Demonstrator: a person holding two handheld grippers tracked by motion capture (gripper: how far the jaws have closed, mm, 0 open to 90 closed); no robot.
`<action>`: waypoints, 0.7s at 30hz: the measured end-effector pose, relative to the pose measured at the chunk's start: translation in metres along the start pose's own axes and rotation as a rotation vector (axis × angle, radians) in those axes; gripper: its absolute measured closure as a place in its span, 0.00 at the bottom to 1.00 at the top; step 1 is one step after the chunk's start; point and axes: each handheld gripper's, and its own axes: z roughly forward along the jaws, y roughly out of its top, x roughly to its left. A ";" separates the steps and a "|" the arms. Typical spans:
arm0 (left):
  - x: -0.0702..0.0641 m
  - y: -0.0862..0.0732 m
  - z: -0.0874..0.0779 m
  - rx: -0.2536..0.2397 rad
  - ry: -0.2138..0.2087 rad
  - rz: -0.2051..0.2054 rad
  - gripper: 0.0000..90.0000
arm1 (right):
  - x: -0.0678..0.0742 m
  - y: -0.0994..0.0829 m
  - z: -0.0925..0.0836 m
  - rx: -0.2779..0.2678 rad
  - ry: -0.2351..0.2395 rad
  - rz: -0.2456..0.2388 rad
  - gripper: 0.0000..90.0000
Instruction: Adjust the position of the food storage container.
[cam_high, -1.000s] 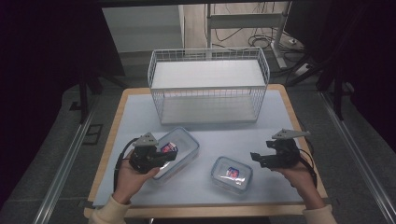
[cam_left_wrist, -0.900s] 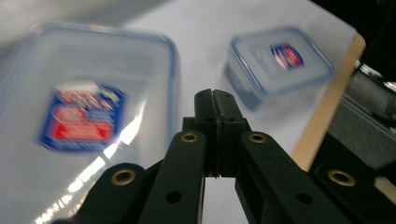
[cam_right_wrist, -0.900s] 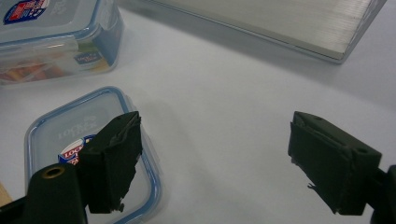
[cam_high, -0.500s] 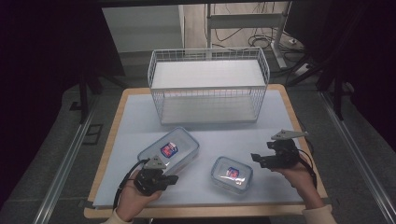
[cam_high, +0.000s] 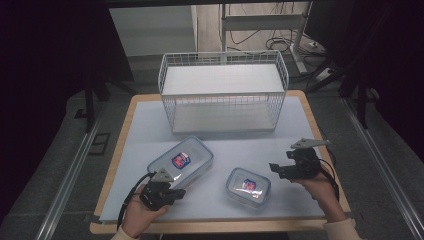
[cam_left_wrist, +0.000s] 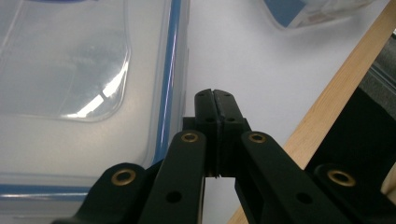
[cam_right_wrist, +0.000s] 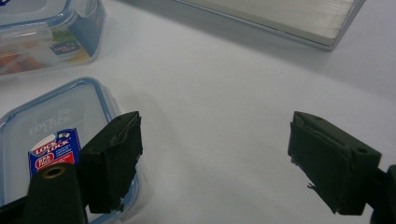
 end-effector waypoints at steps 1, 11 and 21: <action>0.001 -0.001 0.002 0.003 -0.004 -0.008 1.00 | 0.000 0.000 0.000 -0.001 0.000 -0.001 0.19; 0.011 -0.005 0.001 0.029 0.024 -0.045 1.00 | 0.000 0.002 0.001 0.002 -0.004 -0.001 0.20; 0.035 -0.011 -0.004 0.033 0.069 -0.089 1.00 | 0.000 0.003 0.004 0.010 -0.002 -0.002 0.20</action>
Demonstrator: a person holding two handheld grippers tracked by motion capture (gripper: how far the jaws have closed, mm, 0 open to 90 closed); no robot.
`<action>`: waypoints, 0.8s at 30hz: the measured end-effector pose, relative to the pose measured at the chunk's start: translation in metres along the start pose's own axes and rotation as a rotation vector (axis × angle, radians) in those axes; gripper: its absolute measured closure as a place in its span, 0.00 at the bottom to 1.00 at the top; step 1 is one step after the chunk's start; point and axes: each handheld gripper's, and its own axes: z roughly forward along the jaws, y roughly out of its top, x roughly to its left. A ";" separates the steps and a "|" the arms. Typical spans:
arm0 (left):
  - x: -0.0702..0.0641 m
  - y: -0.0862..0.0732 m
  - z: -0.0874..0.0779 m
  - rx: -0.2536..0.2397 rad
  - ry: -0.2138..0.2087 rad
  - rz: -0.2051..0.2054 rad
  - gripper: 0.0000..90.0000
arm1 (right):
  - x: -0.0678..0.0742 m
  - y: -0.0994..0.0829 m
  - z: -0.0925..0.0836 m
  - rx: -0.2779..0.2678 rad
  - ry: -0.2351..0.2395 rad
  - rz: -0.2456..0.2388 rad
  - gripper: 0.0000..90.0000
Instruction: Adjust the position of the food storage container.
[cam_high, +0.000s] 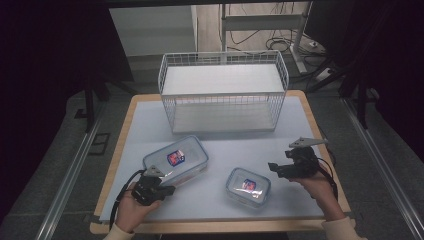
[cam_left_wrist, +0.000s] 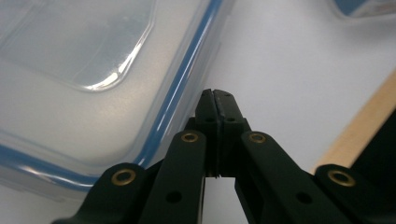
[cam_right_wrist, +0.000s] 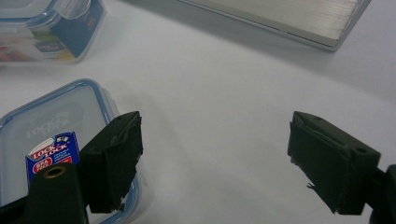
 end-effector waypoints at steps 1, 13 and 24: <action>0.003 0.000 0.000 -0.002 0.006 -0.010 1.00 | 0.000 0.000 0.000 0.000 0.000 0.000 0.20; 0.041 0.001 -0.002 -0.024 0.040 -0.101 1.00 | 0.000 0.001 0.003 0.009 0.004 -0.005 0.20; 0.035 -0.003 -0.027 -0.104 0.004 -0.102 1.00 | 0.000 0.000 0.004 0.016 0.007 -0.004 0.20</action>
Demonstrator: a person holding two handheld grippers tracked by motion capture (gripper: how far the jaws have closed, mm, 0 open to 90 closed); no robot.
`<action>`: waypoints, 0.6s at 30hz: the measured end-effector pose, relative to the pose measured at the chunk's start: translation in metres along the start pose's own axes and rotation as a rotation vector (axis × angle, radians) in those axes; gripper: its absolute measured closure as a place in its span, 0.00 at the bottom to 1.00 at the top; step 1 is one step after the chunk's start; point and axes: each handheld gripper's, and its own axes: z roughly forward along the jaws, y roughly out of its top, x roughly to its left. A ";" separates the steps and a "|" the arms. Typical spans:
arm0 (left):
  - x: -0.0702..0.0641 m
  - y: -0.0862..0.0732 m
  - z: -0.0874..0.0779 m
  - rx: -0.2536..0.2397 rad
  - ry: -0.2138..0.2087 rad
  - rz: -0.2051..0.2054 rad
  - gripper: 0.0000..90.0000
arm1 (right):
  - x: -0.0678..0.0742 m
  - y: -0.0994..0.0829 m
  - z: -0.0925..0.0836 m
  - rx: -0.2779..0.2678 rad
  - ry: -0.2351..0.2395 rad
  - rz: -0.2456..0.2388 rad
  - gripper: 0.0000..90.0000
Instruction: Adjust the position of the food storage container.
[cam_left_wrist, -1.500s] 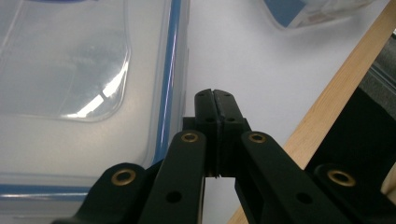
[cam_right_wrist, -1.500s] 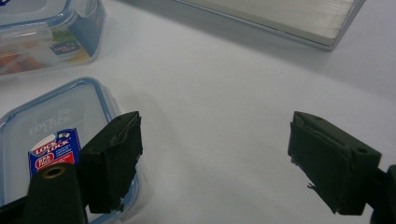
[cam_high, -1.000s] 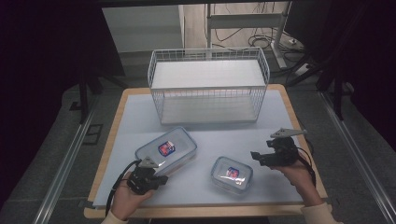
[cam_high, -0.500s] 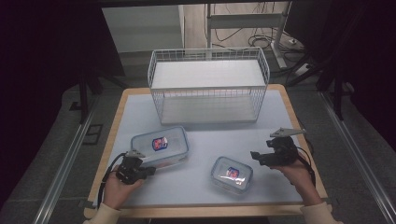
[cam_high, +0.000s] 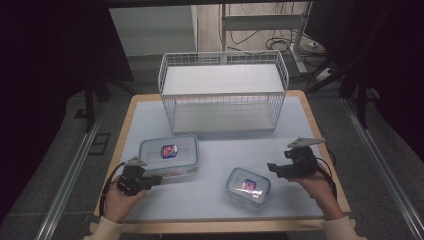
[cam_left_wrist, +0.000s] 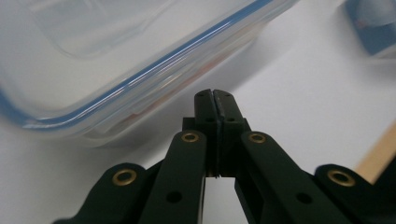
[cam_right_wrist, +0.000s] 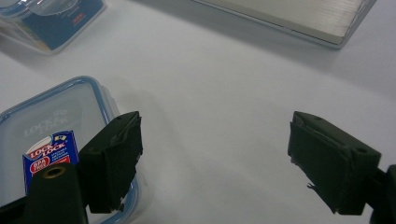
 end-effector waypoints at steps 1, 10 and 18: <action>0.000 0.000 0.000 0.000 0.000 0.000 1.00 | 0.000 0.000 0.000 0.000 0.000 0.000 0.20; 0.027 0.012 -0.055 -0.145 0.088 -0.047 1.00 | -0.001 0.001 -0.002 -0.008 -0.001 0.004 0.19; 0.074 0.021 -0.051 -0.115 0.183 -0.125 1.00 | -0.001 0.004 -0.007 -0.024 -0.005 0.006 0.19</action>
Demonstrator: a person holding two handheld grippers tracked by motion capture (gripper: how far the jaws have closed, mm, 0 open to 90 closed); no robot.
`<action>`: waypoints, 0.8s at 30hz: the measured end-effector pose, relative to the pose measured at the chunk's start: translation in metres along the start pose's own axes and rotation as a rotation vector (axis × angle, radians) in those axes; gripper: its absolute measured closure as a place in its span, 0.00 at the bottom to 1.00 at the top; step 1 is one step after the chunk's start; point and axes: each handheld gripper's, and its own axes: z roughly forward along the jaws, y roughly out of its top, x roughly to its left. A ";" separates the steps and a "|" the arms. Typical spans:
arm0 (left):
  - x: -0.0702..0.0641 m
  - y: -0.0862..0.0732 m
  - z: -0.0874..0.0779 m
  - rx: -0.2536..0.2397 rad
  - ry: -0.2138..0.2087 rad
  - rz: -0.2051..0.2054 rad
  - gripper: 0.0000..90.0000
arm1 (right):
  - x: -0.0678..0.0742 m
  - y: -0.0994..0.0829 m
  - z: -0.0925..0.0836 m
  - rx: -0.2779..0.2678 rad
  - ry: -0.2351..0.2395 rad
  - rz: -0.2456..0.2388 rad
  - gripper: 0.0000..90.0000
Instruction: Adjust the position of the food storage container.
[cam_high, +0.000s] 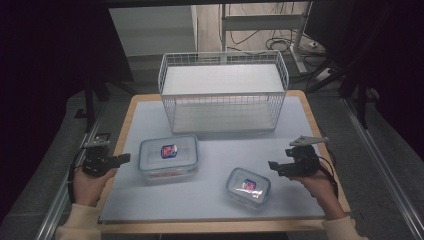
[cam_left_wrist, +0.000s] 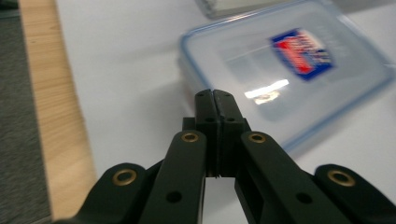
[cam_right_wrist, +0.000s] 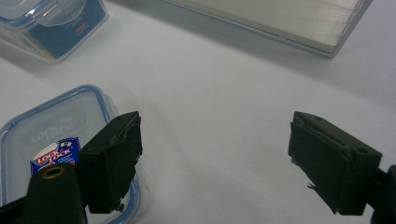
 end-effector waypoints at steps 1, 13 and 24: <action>0.005 0.003 0.010 0.028 0.005 0.001 1.00 | -0.001 0.000 -0.001 -0.003 0.000 0.005 0.19; 0.015 0.013 0.052 0.130 0.011 -0.014 1.00 | -0.002 -0.002 -0.001 0.003 -0.014 0.009 0.19; 0.007 0.012 0.059 0.122 0.020 -0.005 1.00 | 0.002 0.000 0.001 0.006 -0.011 -0.002 0.19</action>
